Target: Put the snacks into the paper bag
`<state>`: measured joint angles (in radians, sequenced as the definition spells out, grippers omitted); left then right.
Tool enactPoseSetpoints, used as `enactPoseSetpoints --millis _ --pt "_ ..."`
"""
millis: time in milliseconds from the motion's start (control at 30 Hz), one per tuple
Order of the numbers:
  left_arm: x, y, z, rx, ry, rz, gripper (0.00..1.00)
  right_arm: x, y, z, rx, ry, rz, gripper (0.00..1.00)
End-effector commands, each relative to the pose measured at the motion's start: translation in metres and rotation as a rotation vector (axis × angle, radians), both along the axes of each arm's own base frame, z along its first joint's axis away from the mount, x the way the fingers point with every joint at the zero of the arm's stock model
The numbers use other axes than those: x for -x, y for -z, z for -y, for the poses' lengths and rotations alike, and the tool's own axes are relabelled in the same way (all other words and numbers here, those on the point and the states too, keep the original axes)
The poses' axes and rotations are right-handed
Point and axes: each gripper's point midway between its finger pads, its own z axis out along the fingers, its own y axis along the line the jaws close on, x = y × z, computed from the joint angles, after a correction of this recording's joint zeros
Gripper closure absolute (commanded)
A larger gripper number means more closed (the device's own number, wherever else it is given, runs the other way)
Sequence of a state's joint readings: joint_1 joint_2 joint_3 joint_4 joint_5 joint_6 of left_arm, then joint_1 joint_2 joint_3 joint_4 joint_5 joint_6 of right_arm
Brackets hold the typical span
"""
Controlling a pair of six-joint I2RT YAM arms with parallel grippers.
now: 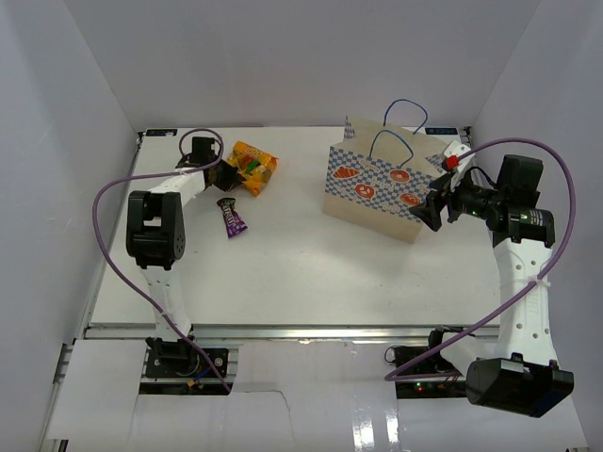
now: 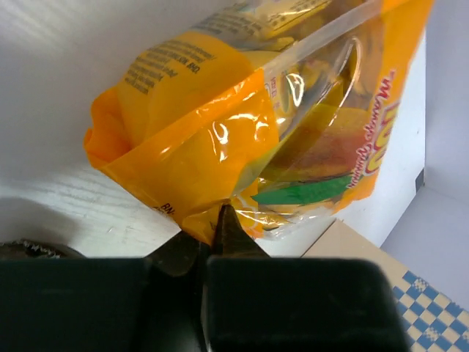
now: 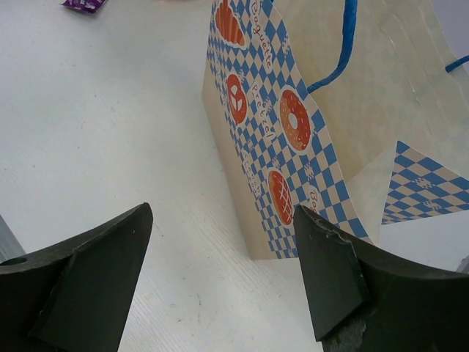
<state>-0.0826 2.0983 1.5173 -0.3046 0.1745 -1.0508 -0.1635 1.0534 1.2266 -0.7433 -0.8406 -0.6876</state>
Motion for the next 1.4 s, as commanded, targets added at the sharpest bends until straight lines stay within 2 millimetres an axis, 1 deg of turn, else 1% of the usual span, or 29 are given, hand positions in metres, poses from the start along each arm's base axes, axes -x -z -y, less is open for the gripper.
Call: enactPoseSetpoints --millis 0,67,100,167,200,267,300,400,433,467,500,533,567,600,633,667,733,767,867,967,1000,1033,1067,1100,1133,1233,1267,1333,1367 --pt "-0.003 -0.029 -0.005 -0.058 0.095 0.128 0.93 0.003 -0.009 -0.002 -0.014 -0.011 0.012 0.16" --pt "-0.004 -0.042 -0.003 -0.073 0.137 0.176 1.00 0.003 -0.010 -0.002 -0.015 -0.011 0.014 0.16" --pt "-0.006 -0.056 -0.004 -0.101 0.167 0.227 1.00 0.004 -0.010 -0.003 -0.016 -0.012 0.012 0.16" --pt "-0.007 -0.075 -0.001 -0.120 0.211 0.290 1.00 0.004 -0.011 -0.003 -0.021 -0.014 0.013 0.16" --pt "-0.007 -0.093 -0.002 -0.153 0.241 0.347 1.00 0.005 -0.011 -0.004 -0.023 -0.020 0.014 0.16" --pt "-0.004 -0.111 0.001 -0.169 0.289 0.407 1.00 0.005 -0.011 -0.004 -0.025 -0.021 0.015 0.16" --pt "0.000 -0.130 0.002 -0.186 0.308 0.451 1.00 0.005 -0.012 -0.004 -0.024 -0.019 0.018 0.16" --pt "0.011 -0.152 0.002 -0.229 0.363 0.536 1.00 0.005 -0.014 -0.004 -0.022 -0.022 0.023 0.16" --pt "0.019 -0.173 0.005 -0.235 0.389 0.594 1.00 0.005 -0.015 -0.004 -0.023 -0.021 0.025 0.16" --pt "0.020 -0.188 0.008 -0.240 0.400 0.657 1.00 0.005 -0.015 -0.005 -0.023 -0.022 0.027 0.16" --pt "0.026 -0.188 0.009 -0.238 0.405 0.671 1.00 0.004 -0.016 -0.005 -0.026 -0.026 0.027 0.16" --pt "0.036 -0.208 0.010 -0.242 0.413 0.725 1.00 0.004 -0.016 -0.005 -0.025 -0.028 0.031 0.16" --pt "0.037 -0.226 0.011 -0.262 0.423 0.804 1.00 0.004 -0.016 -0.005 -0.026 -0.030 0.030 0.16" --pt "0.042 -0.230 0.012 -0.268 0.428 0.825 1.00 0.003 -0.017 -0.005 -0.028 -0.032 0.032 0.16" --pt "0.047 -0.241 0.012 -0.275 0.434 0.858 1.00 0.003 -0.018 -0.006 -0.027 -0.034 0.036 0.16" --pt "0.053 -0.259 0.012 -0.292 0.439 0.910 1.00 0.002 -0.019 -0.006 -0.028 -0.033 0.037 0.16" --pt "0.059 -0.273 0.013 -0.296 0.447 0.945 1.00 0.003 -0.019 -0.006 -0.030 -0.039 0.038 0.16" --pt "0.066 -0.285 0.016 -0.291 0.457 0.975 1.00 0.003 -0.019 -0.007 -0.031 -0.040 0.039 0.16" --pt "0.077 -0.306 0.022 -0.279 0.486 1.038 1.00 0.003 -0.020 -0.007 -0.032 -0.041 0.047 0.16" --pt "0.094 -0.333 0.036 -0.278 0.559 1.128 1.00 0.003 -0.023 -0.007 -0.026 -0.039 0.061 0.16" --pt "0.100 -0.340 0.043 -0.272 0.598 1.156 1.00 0.003 -0.024 -0.006 -0.024 -0.037 0.065 0.16" --pt "0.105 -0.355 0.053 -0.274 0.628 1.200 1.00 0.003 -0.026 -0.006 -0.022 -0.039 0.072 0.16" --pt "0.108 -0.363 0.058 -0.276 0.655 1.227 1.00 0.003 -0.029 -0.006 -0.020 -0.038 0.081 0.16" --pt "0.114 -0.369 0.070 -0.276 0.704 1.259 1.00 0.002 -0.030 -0.006 -0.018 -0.038 0.085 0.16" --pt "0.118 -0.385 0.076 -0.284 0.723 1.305 1.00 0.002 -0.030 -0.006 -0.019 -0.038 0.086 0.16" --pt "0.127 -0.403 0.101 -0.299 0.793 1.380 1.00 0.002 -0.033 -0.006 -0.017 -0.038 0.095 0.16" --pt "0.131 -0.415 0.114 -0.306 0.821 1.425 1.00 0.002 -0.034 -0.006 -0.018 -0.036 0.095 0.16" --pt "0.136 -0.424 0.129 -0.303 0.855 1.459 1.00 0.002 -0.034 -0.005 -0.018 -0.035 0.099 0.16" --pt "0.139 -0.438 0.134 -0.310 0.862 1.497 1.00 0.003 -0.035 -0.006 -0.017 -0.036 0.100 0.16"
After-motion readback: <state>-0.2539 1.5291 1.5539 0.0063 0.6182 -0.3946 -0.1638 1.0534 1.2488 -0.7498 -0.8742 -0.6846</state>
